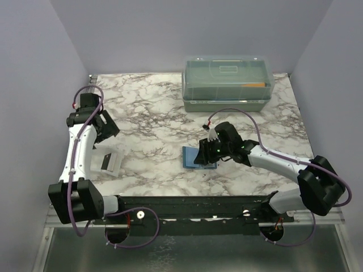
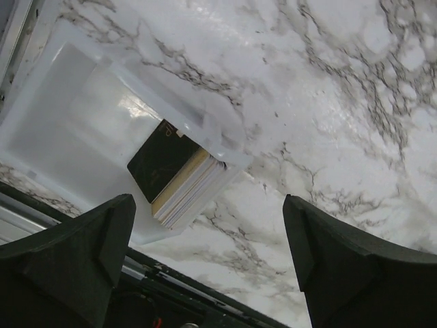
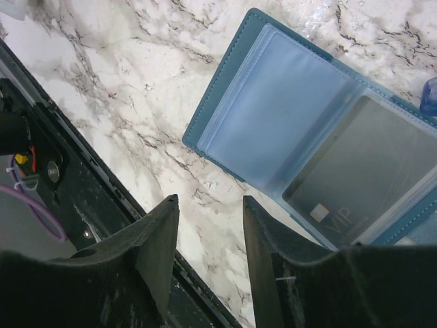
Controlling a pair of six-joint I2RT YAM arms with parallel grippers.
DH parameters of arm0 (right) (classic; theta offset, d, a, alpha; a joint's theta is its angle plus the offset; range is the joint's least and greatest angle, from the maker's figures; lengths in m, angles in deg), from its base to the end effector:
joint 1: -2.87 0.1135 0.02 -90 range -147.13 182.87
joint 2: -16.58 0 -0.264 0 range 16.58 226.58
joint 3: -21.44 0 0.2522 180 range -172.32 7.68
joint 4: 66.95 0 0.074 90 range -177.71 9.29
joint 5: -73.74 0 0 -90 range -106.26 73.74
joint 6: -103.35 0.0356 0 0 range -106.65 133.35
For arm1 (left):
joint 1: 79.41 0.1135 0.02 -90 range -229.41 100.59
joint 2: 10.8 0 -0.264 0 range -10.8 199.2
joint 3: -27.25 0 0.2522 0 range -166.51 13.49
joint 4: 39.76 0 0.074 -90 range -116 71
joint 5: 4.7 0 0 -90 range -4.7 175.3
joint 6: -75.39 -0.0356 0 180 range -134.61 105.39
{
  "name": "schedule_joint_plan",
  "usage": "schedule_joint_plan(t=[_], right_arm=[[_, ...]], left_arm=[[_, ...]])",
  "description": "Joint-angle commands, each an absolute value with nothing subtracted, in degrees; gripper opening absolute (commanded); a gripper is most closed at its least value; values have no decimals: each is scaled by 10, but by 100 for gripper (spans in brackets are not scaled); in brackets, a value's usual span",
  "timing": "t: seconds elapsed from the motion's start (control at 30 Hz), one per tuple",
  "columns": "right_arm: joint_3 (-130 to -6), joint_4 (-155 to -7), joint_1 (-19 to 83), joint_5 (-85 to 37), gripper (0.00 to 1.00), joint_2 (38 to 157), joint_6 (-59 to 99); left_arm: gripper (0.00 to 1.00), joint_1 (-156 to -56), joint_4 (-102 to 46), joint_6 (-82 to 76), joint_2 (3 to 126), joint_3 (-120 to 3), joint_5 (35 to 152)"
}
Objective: Put the credit cards into the card holder
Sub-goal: Move the storage box to the center of the board.
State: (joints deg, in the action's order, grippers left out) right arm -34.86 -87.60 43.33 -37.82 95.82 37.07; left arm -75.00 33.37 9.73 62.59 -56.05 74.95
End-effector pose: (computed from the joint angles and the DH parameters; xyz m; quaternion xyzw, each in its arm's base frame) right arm 0.2050 0.1920 0.2007 -0.2043 0.8825 0.3513 0.2366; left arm 0.2409 0.0250 0.3126 -0.2608 0.9333 0.0465 0.2423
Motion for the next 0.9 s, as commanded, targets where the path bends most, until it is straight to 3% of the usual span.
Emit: schedule_joint_plan(t=[0.0, 0.17, 0.5, 0.87], right_arm=[[-336, -870, 430, -386, 46, 939, 354], [-338, -872, 430, -378, 46, 936, 353], [-334, -874, 430, -362, 46, 934, 350], [-339, -877, 430, -352, 45, 938, 346]], left_arm=[[92, -678, 296, 206, 636, -530, 776], [82, -639, 268, 295, 666, -509, 802], [81, -614, 220, 420, 681, -461, 798], [73, -607, 189, 451, 728, -451, 792]])
